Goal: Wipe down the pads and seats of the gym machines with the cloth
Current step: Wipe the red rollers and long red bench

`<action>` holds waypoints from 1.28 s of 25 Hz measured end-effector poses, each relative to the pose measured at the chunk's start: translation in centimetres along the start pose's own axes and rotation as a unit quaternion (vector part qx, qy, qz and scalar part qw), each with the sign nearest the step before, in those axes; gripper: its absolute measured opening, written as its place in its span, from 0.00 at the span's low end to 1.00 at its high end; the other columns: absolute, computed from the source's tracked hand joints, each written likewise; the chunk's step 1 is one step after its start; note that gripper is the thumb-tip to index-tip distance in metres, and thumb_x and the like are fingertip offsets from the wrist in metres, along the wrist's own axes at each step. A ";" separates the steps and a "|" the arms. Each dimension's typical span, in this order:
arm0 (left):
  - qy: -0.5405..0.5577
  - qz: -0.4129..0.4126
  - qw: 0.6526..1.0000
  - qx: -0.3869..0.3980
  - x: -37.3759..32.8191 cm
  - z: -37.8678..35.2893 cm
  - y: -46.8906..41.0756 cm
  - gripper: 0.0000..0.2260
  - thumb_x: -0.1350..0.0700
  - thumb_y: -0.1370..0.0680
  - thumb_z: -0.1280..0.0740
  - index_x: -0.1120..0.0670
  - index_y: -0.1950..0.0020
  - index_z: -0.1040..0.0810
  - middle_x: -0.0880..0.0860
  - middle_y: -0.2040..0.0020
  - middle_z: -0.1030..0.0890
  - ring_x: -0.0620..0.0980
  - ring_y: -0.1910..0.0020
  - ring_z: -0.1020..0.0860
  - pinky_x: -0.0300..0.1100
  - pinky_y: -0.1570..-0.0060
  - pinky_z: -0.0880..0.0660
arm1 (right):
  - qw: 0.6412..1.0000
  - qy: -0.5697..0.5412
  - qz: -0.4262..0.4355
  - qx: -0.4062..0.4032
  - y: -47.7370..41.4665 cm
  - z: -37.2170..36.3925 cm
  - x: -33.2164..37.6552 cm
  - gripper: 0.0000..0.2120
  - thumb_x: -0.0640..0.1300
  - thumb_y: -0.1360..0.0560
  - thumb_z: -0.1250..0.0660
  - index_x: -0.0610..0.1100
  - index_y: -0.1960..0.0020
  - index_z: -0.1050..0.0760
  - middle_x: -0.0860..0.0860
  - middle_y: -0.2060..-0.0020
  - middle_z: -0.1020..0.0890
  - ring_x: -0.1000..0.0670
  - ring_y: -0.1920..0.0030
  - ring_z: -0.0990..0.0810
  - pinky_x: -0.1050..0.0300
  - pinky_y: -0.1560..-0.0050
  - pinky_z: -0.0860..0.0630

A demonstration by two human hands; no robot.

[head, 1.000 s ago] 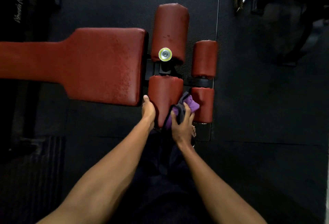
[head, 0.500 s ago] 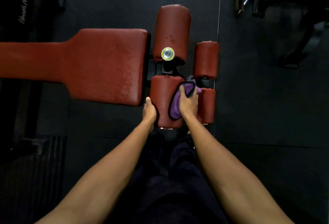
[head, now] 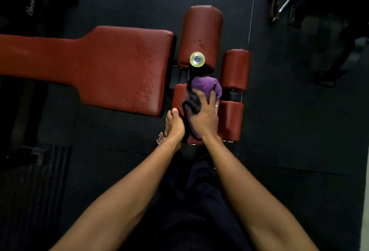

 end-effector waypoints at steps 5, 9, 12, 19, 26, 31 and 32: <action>0.070 0.056 0.995 0.053 3.8 0.1 -6.2 0.34 0.28 0.22 0.50 0.54 0.35 0.22 0.56 0.43 0.17 0.59 0.40 0.20 0.58 0.35 0.26 | 0.970 -0.159 -0.167 -0.081 0.3 0.0 -1.7 0.28 0.56 0.23 0.29 0.54 0.26 0.32 0.44 0.26 0.32 0.38 0.31 0.27 0.45 0.38 0.27; 0.002 0.038 0.999 -0.019 1.6 -0.1 -2.1 0.31 0.36 0.19 0.55 0.53 0.25 0.30 0.57 0.29 0.25 0.61 0.31 0.27 0.58 0.28 0.35 | 0.964 -0.178 -0.192 -0.054 4.6 -0.7 -3.2 0.28 0.57 0.20 0.33 0.53 0.24 0.36 0.46 0.23 0.36 0.43 0.27 0.31 0.55 0.37 0.33; -0.087 -0.019 0.995 -0.054 0.3 -0.5 1.5 0.26 0.44 0.14 0.55 0.54 0.20 0.39 0.55 0.22 0.35 0.57 0.24 0.37 0.54 0.25 0.46 | 0.934 -0.208 -0.289 -0.018 3.3 -0.9 -5.3 0.33 0.61 0.18 0.40 0.49 0.18 0.45 0.44 0.23 0.34 0.43 0.24 0.33 0.56 0.32 0.36; -0.032 0.028 0.999 0.011 1.4 0.8 -3.0 0.30 0.38 0.16 0.54 0.55 0.26 0.29 0.59 0.28 0.26 0.60 0.30 0.28 0.55 0.27 0.36 | 0.995 -0.063 -0.078 0.015 7.9 -0.8 -1.9 0.31 0.48 0.23 0.28 0.56 0.24 0.36 0.39 0.24 0.38 0.37 0.28 0.31 0.46 0.33 0.28; -0.049 0.035 0.997 -0.047 0.6 -0.1 -1.9 0.30 0.41 0.15 0.56 0.58 0.26 0.29 0.62 0.28 0.27 0.63 0.30 0.29 0.55 0.28 0.37 | 0.999 -0.027 -0.035 -0.004 -0.1 0.0 -1.4 0.28 0.58 0.25 0.31 0.59 0.27 0.34 0.43 0.25 0.37 0.33 0.31 0.28 0.39 0.40 0.23; -0.115 -0.010 0.989 -0.091 0.5 -0.5 0.1 0.26 0.44 0.14 0.57 0.55 0.24 0.33 0.56 0.25 0.31 0.60 0.27 0.32 0.55 0.28 0.41 | 0.987 -0.106 -0.112 -0.040 3.8 -0.4 -3.1 0.28 0.56 0.20 0.32 0.53 0.24 0.36 0.42 0.26 0.35 0.36 0.32 0.26 0.45 0.40 0.24; -0.119 -0.010 0.989 -0.082 0.5 -0.3 0.2 0.26 0.44 0.14 0.58 0.54 0.24 0.33 0.56 0.24 0.31 0.60 0.27 0.32 0.56 0.28 0.42 | 0.992 -0.081 -0.098 -0.022 5.6 -0.6 -3.1 0.28 0.56 0.21 0.32 0.55 0.23 0.37 0.41 0.25 0.36 0.35 0.32 0.27 0.43 0.39 0.24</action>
Point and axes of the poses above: each hand's wrist, its own y-axis away from the middle knuckle, its own z-axis out of the back of the hand, x = y × z, the point moved 2 cm from there along -y, towards the middle knuckle
